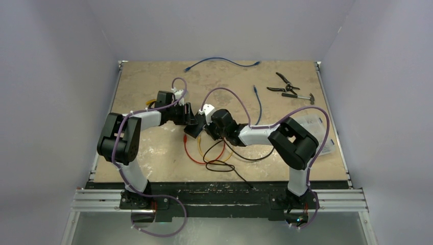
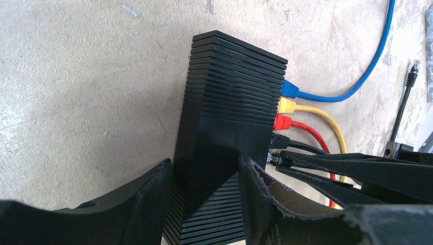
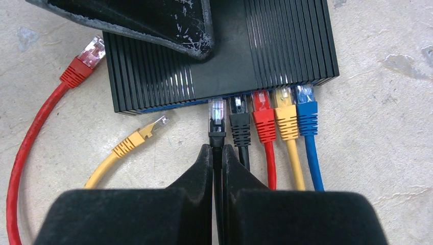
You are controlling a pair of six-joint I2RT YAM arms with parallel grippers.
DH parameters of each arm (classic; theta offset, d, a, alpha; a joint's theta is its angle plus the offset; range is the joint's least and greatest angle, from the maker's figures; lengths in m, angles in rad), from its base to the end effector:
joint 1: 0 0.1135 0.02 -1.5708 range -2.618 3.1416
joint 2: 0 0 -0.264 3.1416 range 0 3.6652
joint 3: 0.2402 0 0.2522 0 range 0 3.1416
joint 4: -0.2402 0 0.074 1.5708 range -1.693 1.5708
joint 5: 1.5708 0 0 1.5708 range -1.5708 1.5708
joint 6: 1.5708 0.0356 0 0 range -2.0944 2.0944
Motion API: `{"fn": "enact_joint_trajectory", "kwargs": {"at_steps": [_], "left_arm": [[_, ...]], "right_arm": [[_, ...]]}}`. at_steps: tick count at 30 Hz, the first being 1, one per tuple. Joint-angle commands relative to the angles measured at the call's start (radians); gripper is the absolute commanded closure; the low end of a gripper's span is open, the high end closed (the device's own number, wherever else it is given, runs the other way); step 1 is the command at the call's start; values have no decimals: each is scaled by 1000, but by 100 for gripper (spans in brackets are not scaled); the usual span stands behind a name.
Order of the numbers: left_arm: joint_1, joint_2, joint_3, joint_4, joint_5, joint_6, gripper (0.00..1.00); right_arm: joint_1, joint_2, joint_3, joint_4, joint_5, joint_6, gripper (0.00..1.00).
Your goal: Insert the plug into the switch port
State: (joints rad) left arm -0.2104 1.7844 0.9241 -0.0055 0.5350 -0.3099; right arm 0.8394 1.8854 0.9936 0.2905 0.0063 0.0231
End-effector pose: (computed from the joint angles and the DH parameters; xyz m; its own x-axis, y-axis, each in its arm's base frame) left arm 0.3375 -0.0906 0.1453 -0.8627 -0.0840 -0.4987 0.2517 0.7840 -0.5674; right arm 0.2624 0.2920 0.1496 -0.3949 -0.4054 -0.8245 -0.7318 0.6813 0.0155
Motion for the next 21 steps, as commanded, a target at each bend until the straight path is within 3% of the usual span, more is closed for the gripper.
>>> {"fn": "enact_joint_trajectory", "kwargs": {"at_steps": [1,21], "left_arm": [[-6,24,8,-67,-12,26,51],[-21,49,32,-112,-23,64,52]], "right_arm": [[11,-3,39,30,-24,-52,100],[20,3,59,24,50,-70,100]]}}
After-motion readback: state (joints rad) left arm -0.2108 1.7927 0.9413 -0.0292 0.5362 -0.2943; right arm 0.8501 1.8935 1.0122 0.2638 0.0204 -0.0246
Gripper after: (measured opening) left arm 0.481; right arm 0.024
